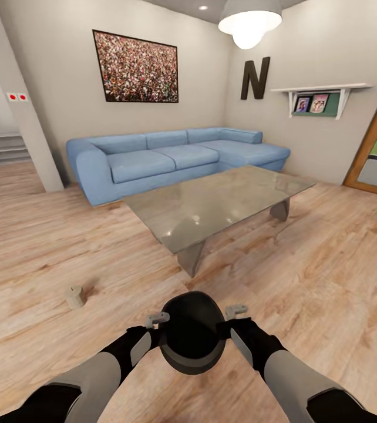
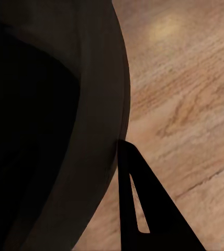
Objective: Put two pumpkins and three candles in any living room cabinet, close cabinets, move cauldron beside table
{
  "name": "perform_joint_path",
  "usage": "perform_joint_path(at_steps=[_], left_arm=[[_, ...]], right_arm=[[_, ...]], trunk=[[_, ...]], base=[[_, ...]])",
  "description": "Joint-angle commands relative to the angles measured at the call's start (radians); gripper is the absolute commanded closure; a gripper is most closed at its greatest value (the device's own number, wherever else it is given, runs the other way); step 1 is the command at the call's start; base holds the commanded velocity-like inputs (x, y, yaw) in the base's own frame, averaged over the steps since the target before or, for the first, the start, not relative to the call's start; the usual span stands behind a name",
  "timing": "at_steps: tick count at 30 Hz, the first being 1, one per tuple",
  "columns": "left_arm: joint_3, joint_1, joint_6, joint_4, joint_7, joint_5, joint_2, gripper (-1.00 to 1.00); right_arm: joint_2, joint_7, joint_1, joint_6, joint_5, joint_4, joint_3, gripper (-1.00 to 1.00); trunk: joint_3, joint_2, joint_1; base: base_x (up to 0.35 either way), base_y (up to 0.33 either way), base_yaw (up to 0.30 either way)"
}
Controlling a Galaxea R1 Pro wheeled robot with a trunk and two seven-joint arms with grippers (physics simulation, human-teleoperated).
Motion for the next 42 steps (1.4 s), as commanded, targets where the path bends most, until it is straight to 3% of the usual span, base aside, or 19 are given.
perform_joint_path(at_steps=[1,25,42], left_arm=[[-0.004,-0.001,0.005,-0.010,0.004,0.023,-0.001,1.00],[-0.004,-0.001,0.007,-0.010,0.004,0.023,-0.001,1.00],[-0.004,-0.001,0.009,-0.010,0.004,0.023,-0.001,1.00]], right_arm=[[0.000,-0.009,0.000,0.005,-0.013,-0.001,0.012,1.00],[0.000,-0.009,0.000,0.006,-0.013,-0.001,0.010,1.00],[0.000,-0.009,0.000,0.006,-0.014,-0.001,0.010,1.00]], trunk=[[-0.001,0.000,0.000],[-0.001,0.000,0.000],[-0.001,0.000,0.000]], base=[[0.328,0.000,0.000],[0.311,0.078,0.000],[0.021,0.000,0.000]])
